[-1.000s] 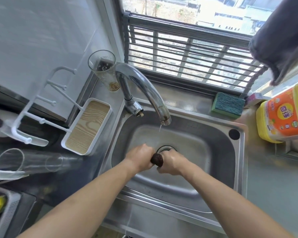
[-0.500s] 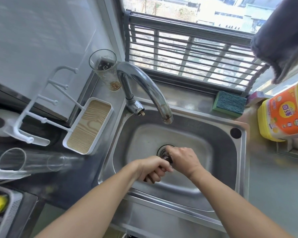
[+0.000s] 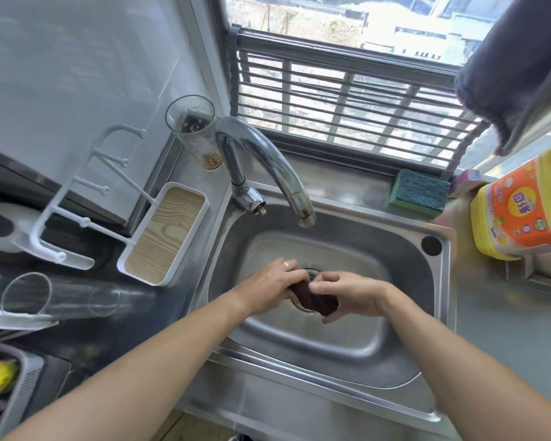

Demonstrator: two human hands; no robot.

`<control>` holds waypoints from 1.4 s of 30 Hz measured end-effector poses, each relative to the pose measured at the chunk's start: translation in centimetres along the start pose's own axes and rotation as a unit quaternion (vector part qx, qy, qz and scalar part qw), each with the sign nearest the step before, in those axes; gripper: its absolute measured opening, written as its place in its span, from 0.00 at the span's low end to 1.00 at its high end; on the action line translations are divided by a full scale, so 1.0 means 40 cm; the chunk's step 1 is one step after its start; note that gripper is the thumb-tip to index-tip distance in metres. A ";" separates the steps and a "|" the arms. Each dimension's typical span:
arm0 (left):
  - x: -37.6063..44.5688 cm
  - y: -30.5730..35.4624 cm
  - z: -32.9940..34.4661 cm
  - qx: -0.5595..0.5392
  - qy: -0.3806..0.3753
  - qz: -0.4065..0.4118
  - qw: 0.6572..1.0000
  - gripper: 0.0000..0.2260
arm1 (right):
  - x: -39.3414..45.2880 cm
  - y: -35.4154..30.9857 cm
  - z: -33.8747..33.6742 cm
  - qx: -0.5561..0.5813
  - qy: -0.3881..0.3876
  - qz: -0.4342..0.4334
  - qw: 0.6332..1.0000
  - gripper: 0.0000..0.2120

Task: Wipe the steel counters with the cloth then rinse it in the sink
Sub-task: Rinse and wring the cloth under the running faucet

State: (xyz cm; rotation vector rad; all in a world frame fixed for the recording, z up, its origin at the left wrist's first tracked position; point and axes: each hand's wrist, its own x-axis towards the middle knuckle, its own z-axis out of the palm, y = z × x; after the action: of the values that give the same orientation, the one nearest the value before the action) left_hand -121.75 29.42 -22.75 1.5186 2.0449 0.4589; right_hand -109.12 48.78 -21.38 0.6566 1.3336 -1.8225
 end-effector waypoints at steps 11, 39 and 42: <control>-0.009 0.048 -0.034 0.198 -0.069 -0.129 0.969 0.07 | 0.072 -0.031 0.137 -0.391 0.121 0.055 0.911 0.11; -0.009 0.177 0.040 -0.621 -0.110 -0.386 0.673 0.16 | 0.088 0.027 0.037 -0.672 0.407 -0.240 0.571 0.11; -0.012 0.129 0.037 -0.508 -0.076 -0.332 0.791 0.06 | 0.094 0.012 0.038 -0.652 0.354 -0.137 0.657 0.07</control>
State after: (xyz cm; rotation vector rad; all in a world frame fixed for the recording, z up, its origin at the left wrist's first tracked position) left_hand -116.80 30.47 -20.90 0.1575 1.5680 0.8909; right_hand -110.83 46.21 -24.08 0.2888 2.8392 -0.2616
